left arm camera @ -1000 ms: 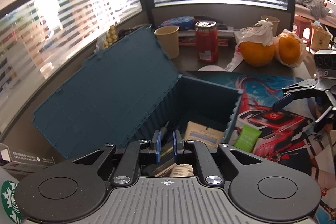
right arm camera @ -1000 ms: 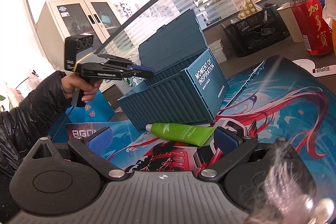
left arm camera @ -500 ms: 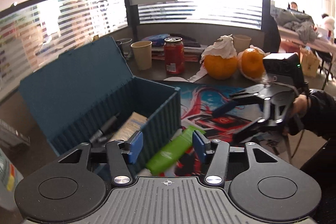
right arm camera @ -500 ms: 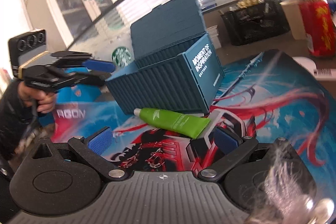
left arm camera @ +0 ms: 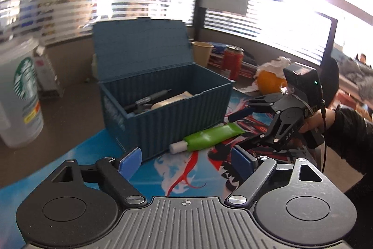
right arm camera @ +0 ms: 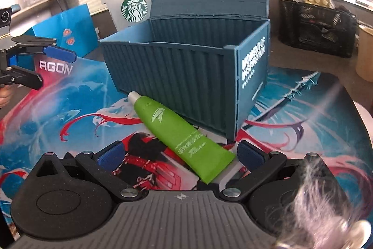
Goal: Organize rigid objects
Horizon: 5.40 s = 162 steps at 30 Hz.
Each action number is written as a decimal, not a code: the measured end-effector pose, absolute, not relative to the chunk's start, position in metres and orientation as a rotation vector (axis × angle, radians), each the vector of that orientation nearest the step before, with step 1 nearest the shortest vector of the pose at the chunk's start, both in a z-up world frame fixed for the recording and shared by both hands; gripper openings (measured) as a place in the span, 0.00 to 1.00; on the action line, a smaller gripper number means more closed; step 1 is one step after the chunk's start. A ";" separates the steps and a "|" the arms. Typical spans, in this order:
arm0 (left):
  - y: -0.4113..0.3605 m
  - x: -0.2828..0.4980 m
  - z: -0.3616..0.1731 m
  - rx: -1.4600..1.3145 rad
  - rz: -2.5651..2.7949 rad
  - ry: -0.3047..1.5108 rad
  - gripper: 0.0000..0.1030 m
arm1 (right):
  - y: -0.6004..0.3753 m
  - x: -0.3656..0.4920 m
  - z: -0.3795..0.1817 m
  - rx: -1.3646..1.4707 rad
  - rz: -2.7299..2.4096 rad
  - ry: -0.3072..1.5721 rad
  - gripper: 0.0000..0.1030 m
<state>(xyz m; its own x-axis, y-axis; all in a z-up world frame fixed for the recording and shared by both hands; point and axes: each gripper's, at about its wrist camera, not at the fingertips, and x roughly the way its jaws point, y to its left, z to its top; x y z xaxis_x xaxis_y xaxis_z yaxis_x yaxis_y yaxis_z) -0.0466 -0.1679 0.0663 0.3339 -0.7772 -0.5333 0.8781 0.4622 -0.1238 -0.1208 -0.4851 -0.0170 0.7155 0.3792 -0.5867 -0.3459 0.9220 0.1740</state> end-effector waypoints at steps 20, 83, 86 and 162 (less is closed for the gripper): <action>-0.106 -0.043 0.035 0.001 -0.948 0.618 0.92 | -0.407 -0.108 -0.016 -0.163 0.452 0.701 0.83; -0.073 -0.031 -0.002 -0.089 -0.898 0.667 1.00 | -0.369 -0.020 0.101 -0.790 0.483 0.700 0.24; -0.073 -0.031 -0.002 -0.089 -0.898 0.667 1.00 | -0.370 -0.011 0.095 -0.784 0.493 0.717 0.19; -0.093 -0.026 -0.002 0.098 -0.295 0.663 1.00 | -0.314 -0.092 -0.030 -0.014 0.066 0.653 1.00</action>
